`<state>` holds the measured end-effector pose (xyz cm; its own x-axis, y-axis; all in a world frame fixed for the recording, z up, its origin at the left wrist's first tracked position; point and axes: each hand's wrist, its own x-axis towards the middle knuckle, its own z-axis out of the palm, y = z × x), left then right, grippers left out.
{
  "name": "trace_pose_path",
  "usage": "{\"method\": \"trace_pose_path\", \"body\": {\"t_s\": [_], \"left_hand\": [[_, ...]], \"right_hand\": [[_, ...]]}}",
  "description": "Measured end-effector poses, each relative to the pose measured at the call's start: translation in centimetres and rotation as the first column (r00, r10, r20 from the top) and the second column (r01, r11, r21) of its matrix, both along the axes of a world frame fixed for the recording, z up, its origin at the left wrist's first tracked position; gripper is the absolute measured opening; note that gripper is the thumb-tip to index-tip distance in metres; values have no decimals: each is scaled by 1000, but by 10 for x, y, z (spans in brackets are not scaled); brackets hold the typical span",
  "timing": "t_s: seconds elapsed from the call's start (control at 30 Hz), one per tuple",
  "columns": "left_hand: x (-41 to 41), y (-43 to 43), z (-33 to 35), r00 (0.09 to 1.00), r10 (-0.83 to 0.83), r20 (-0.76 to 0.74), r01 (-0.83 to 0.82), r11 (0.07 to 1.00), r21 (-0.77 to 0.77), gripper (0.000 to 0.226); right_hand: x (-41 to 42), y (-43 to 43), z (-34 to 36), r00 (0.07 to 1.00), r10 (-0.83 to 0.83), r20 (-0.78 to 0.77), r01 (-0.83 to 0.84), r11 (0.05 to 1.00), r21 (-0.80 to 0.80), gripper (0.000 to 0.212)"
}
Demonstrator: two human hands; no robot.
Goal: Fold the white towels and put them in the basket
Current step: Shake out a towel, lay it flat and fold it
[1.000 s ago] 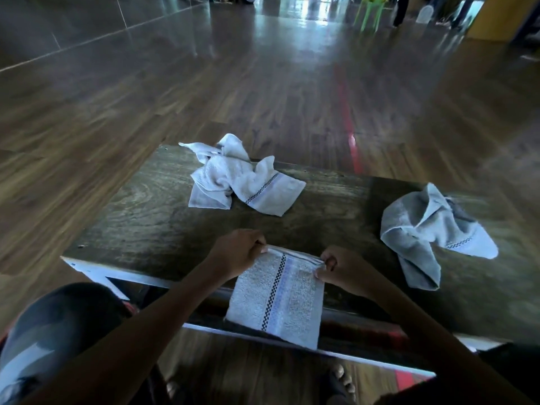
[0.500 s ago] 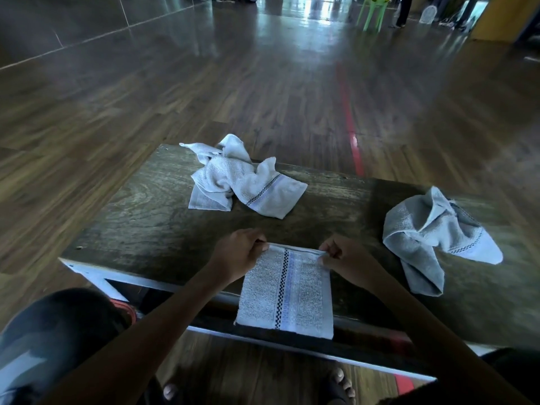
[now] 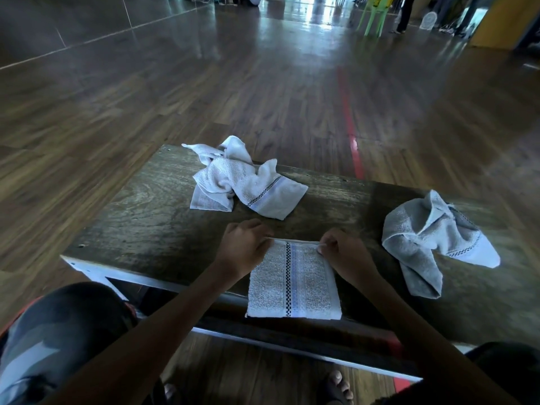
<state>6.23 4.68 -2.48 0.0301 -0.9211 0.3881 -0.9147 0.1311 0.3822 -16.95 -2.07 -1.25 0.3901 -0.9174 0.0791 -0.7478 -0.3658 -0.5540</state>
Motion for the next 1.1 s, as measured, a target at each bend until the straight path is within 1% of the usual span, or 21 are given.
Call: {"method": "trace_pose_path", "body": {"t_s": [0.07, 0.1, 0.2, 0.27, 0.37, 0.43, 0.5, 0.6, 0.7, 0.77, 0.8, 0.9, 1.1], "left_hand": [[-8, 4, 0, 998, -32, 47, 34, 998, -58, 13], [-11, 5, -2, 997, -47, 65, 52, 997, -64, 15], [-14, 6, -7, 994, -65, 89, 68, 997, -32, 21], [-13, 4, -6, 995, -65, 71, 64, 998, 17, 19], [-12, -4, 0, 992, -110, 56, 99, 981, 168, 22], [-12, -10, 5, 991, -128, 32, 115, 957, 265, 23], [-11, -15, 9, 993, -121, 14, 111, 947, 302, 19], [-10, -18, 13, 994, -106, -13, 105, 945, 309, 5], [-9, -17, 16, 994, -98, -53, 110, 944, 310, 9], [-9, -17, 16, 991, -88, -96, 113, 950, 292, 4], [-9, -17, 15, 989, -79, -123, 111, 953, 283, 0], [-10, -19, 13, 980, -49, -192, 103, 953, 284, 4], [-9, -21, 4, 971, -20, -237, 92, 950, 298, 5]], "right_hand": [[1, 1, -2, 997, 29, -75, -36, 995, -95, 2], [3, 2, -3, 994, 49, -95, -60, 991, -120, 3], [4, 2, -7, 982, 102, -156, -125, 981, -147, 14], [2, -3, -5, 968, 148, -205, -176, 976, -127, 18], [0, -13, 6, 944, 240, -224, -240, 970, 30, 22], [-1, -19, 13, 937, 271, -221, -251, 961, 113, 19], [-3, -24, 17, 938, 279, -206, -255, 958, 134, 12], [-3, -28, 17, 948, 268, -171, -244, 958, 150, 7], [-4, -29, 15, 969, 221, -112, -198, 962, 186, 13], [-4, -30, 14, 975, 201, -92, -180, 963, 201, 16], [-4, -30, 15, 979, 191, -77, -172, 964, 202, 16], [-2, -29, 15, 988, 153, -35, -144, 972, 186, 16], [2, -28, 6, 992, 126, -11, -124, 983, 135, 8]]}}
